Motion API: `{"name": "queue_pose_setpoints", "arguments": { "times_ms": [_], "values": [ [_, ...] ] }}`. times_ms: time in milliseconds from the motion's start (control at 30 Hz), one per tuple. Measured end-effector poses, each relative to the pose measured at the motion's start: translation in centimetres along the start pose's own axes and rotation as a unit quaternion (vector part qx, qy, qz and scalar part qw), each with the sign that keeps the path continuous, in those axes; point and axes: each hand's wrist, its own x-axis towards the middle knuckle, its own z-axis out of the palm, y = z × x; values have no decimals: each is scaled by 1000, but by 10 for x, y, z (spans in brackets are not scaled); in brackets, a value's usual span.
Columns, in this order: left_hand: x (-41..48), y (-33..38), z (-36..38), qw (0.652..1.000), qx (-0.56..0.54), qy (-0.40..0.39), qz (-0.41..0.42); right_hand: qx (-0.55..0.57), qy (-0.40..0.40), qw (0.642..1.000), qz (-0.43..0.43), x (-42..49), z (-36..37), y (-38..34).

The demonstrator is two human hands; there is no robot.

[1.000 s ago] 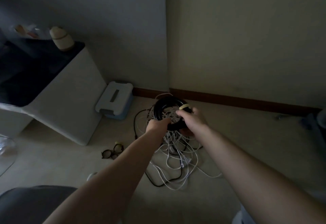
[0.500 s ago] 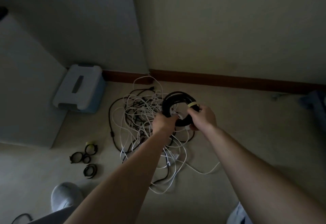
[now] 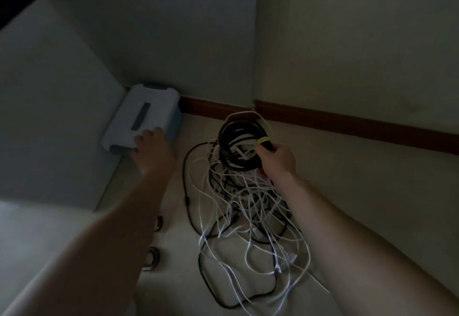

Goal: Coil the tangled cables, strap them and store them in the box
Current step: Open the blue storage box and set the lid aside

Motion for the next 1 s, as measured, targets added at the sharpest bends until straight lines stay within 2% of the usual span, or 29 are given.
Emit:
{"name": "queue_pose_setpoints", "arguments": {
  "times_ms": [100,167,300,400,567,733,833,1000],
  "values": [
    [31,-26,8,998,25,-41,-43,6,-19,1000,2,12,38,0],
    [38,-38,17,998,39,-57,-14,-2,-24,1000,-6,17,59,1],
    [17,-56,24,995,53,-35,71,14,-18,1000,-12,13,83,1],
    [-13,-73,22,988,4,-68,137,54,0,999,-10,-1,87,-6],
    [-55,-106,20,975,-85,-119,170,60,7,998,-28,-23,84,-20],
    [-57,-118,23,965,-176,-46,187,111,-2,993,-40,-31,93,-29],
    [-45,-103,20,967,-190,-3,169,144,-9,989,-27,-28,109,-40],
    [-22,-104,23,944,-330,20,17,44,15,997,-62,-4,133,-51]
  ]
}}
